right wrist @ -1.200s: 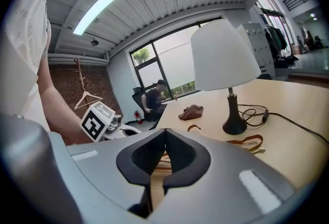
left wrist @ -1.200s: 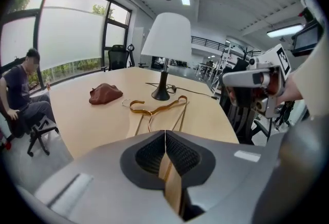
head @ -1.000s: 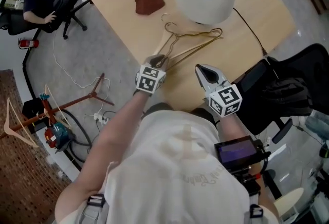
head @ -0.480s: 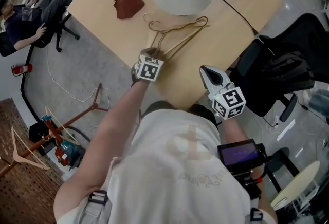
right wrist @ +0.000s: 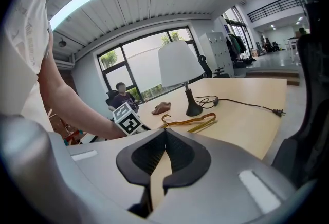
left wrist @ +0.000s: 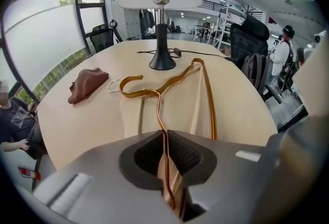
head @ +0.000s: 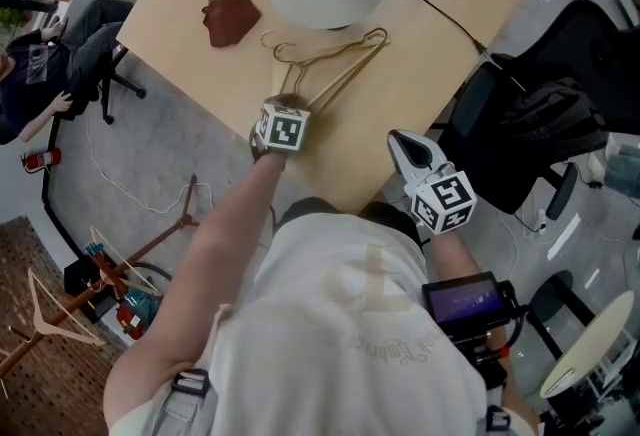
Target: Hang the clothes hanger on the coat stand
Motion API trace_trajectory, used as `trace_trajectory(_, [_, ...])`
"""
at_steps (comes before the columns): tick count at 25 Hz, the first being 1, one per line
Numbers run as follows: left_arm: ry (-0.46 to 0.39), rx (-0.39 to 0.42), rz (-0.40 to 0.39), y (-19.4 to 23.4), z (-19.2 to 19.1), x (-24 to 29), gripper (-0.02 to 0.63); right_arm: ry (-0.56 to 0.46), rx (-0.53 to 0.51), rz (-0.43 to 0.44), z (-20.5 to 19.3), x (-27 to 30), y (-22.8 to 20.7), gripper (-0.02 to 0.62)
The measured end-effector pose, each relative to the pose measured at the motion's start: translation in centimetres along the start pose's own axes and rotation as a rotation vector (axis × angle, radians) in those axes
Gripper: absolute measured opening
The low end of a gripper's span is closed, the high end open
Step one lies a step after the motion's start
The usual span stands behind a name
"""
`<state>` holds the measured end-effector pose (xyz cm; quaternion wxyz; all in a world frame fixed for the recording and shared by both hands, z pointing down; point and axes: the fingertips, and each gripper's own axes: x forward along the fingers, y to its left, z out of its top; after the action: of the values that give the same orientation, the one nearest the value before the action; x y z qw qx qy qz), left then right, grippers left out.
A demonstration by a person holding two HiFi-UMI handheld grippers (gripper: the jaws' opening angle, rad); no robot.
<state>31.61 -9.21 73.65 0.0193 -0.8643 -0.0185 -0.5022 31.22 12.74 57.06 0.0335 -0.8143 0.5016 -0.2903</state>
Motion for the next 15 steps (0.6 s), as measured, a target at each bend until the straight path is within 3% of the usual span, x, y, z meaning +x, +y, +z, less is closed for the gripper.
trace_trajectory(7, [-0.019,0.011,0.03,-0.3,-0.3,-1.5,0.02,-0.011,-0.004,0.015,0.3,-0.5,-0.2,0.014])
trace_trajectory(15, [-0.069,0.012,0.106,0.2,-0.9,-4.9,0.02,-0.008,-0.039,0.094,1.1,0.5,0.4,0.014])
